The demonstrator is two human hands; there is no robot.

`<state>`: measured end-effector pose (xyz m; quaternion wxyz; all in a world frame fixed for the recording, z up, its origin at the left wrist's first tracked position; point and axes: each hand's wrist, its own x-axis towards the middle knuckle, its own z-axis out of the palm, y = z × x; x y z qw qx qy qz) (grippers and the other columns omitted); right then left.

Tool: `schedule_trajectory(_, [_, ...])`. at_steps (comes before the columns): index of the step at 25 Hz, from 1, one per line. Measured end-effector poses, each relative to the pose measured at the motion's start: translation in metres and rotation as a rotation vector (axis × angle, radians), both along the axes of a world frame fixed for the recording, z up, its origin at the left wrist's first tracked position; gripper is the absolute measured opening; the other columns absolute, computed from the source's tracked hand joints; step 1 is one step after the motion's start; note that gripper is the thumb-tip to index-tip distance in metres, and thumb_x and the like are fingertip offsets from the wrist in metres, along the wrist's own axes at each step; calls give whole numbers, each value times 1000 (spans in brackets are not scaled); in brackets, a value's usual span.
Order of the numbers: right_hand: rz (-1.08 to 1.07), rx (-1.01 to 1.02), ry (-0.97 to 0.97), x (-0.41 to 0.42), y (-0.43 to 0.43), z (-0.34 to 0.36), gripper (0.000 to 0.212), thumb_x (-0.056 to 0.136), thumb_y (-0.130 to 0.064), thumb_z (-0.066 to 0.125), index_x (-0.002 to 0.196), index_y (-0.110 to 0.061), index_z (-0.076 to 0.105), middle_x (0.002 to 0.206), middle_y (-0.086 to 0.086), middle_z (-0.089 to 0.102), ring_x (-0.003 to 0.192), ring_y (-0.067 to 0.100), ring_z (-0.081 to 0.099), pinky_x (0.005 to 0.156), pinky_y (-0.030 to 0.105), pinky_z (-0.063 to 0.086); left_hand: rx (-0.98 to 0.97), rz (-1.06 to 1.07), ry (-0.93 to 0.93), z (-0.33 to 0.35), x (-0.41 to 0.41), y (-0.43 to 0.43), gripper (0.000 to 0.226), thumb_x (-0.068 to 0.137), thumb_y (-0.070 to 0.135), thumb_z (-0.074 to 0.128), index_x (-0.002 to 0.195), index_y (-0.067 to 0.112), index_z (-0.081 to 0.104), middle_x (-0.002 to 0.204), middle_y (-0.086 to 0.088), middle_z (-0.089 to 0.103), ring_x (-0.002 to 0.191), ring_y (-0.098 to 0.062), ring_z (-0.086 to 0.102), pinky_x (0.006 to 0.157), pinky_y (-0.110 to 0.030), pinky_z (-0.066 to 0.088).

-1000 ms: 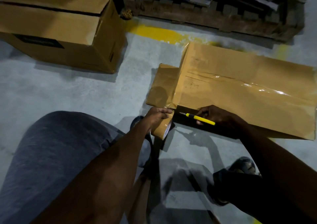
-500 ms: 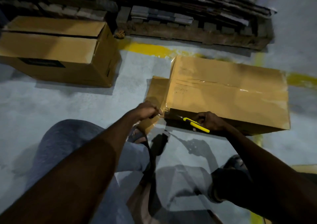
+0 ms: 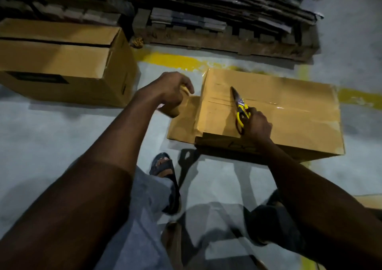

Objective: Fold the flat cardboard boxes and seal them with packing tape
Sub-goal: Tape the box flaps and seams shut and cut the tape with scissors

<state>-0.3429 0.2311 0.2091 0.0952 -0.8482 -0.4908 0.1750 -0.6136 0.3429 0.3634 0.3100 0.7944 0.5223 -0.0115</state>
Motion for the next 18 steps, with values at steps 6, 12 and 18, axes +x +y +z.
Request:
schedule_trajectory(6, [-75,69,-215,-23,11,-17,39,90,-28,58,123,-7,54,121,18,51,110,38,50,80,45,46,16,-42,28,-12,2,39,58,72,-8,55,101,41,63,133,-7,50,114,-30,54,69,-30,44])
schedule_trajectory(12, [485,52,100,-85,25,-42,84,76,-65,67,140,-16,44,146,10,41,135,26,36,111,46,34,0,98,-24,-19,-46,61,63,68,-12,54,102,40,62,137,-10,49,118,-34,51,69,-31,47])
schedule_trajectory(18, [415,161,12,-96,22,-65,80,76,-69,62,135,-16,48,145,9,40,133,25,35,109,47,31,4,110,-35,-15,-66,57,69,64,-15,58,112,34,63,139,-10,48,123,-33,48,75,-36,52])
